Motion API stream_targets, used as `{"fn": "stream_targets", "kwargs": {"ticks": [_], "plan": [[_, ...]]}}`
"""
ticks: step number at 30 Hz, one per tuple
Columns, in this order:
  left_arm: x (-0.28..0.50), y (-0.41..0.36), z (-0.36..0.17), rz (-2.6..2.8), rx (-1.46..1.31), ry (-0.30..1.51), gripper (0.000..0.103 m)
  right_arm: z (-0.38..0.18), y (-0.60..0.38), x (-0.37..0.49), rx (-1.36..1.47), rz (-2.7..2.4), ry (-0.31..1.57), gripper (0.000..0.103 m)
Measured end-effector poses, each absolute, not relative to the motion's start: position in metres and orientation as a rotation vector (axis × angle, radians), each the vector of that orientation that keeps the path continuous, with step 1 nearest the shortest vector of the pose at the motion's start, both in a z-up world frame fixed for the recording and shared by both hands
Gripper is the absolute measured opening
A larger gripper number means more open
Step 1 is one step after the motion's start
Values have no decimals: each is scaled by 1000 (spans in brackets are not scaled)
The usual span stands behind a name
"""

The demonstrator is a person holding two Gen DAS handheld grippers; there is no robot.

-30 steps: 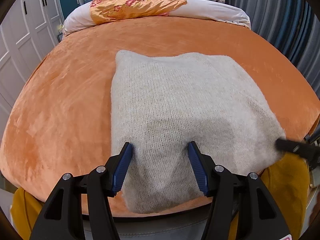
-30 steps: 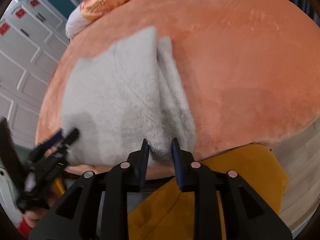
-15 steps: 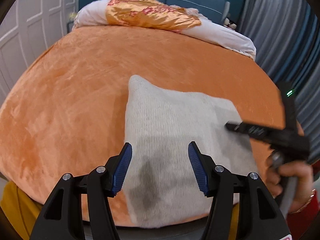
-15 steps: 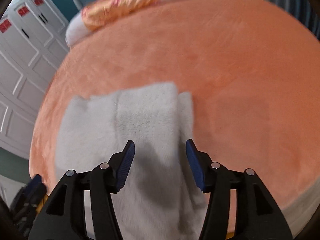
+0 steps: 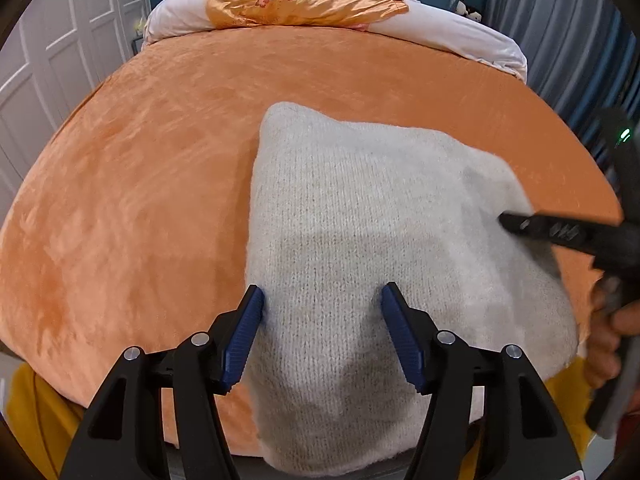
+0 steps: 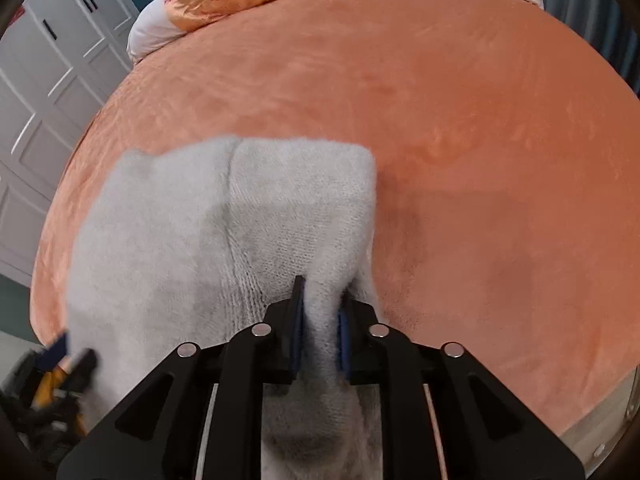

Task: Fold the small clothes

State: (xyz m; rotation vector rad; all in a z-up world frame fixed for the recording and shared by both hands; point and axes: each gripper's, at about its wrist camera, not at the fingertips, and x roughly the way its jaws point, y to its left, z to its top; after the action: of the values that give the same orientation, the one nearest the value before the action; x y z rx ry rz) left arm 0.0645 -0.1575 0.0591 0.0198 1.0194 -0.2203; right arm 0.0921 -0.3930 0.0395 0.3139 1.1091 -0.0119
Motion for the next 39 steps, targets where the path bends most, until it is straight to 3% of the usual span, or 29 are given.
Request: {"fn": "stream_targets", "kwargs": {"ticks": [5,9,12,15,17,23,27,34,37,39], "plan": [[56,-137,74,-239,-73,1022,61,101,-382,60,264,-50,945,15],[39,-121,85,-242,-48,1026,61,117,-337,54,212,142,975,15],[25,-108,76,-235,-24,1080,61,103,-299,61,194,255,1044,15],[20,-97,59,-200,-13,1122,61,51,-258,81,92,266,1185,15],[20,-90,49,-190,-44,1155,61,40,-244,78,20,250,1153,13],[22,-89,49,-185,-46,1131,61,97,-259,55,64,249,1089,12],[23,-91,49,-189,-49,1135,61,41,-269,49,81,206,1209,9],[21,-96,60,-195,-44,1101,61,94,-318,8,205,148,1056,12],[18,-104,61,-209,-40,1097,61,71,-358,-5,211,26,1118,12],[16,-110,60,-215,-28,1096,61,37,-382,-6,257,-35,1213,5]]}}
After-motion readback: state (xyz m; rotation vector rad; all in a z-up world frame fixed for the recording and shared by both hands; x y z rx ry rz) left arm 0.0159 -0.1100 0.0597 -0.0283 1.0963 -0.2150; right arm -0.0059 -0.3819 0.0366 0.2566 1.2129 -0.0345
